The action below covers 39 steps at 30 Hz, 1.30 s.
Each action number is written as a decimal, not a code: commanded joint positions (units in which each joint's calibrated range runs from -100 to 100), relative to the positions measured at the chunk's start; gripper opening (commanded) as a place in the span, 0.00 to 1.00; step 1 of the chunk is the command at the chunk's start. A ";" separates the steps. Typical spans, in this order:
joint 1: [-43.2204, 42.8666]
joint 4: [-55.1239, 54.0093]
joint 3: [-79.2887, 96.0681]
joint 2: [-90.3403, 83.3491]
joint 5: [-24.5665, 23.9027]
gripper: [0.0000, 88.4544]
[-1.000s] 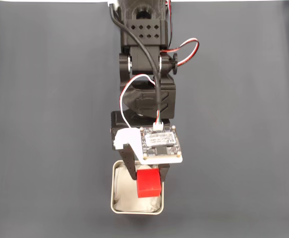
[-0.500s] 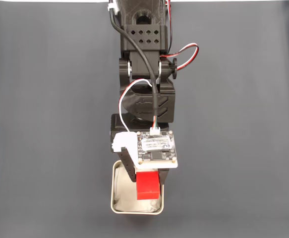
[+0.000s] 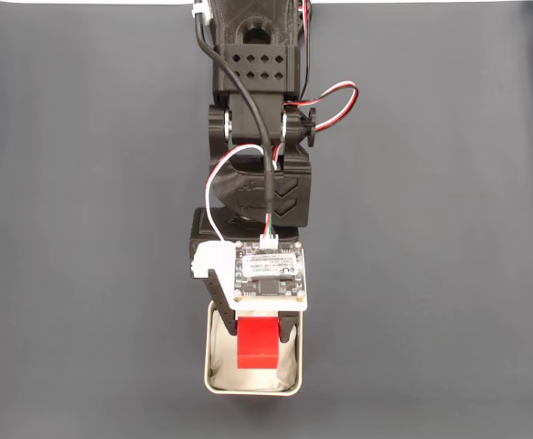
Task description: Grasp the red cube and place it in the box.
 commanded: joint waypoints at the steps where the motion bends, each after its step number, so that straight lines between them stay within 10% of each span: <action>1: 1.11 -1.33 -2.45 -0.21 -0.24 0.07; 10: 1.25 -1.98 -2.45 -0.04 -0.24 0.08; 19: 1.25 -2.55 -2.27 -0.04 -0.24 0.48; 39: 1.39 -4.36 -1.63 -0.30 -0.10 0.50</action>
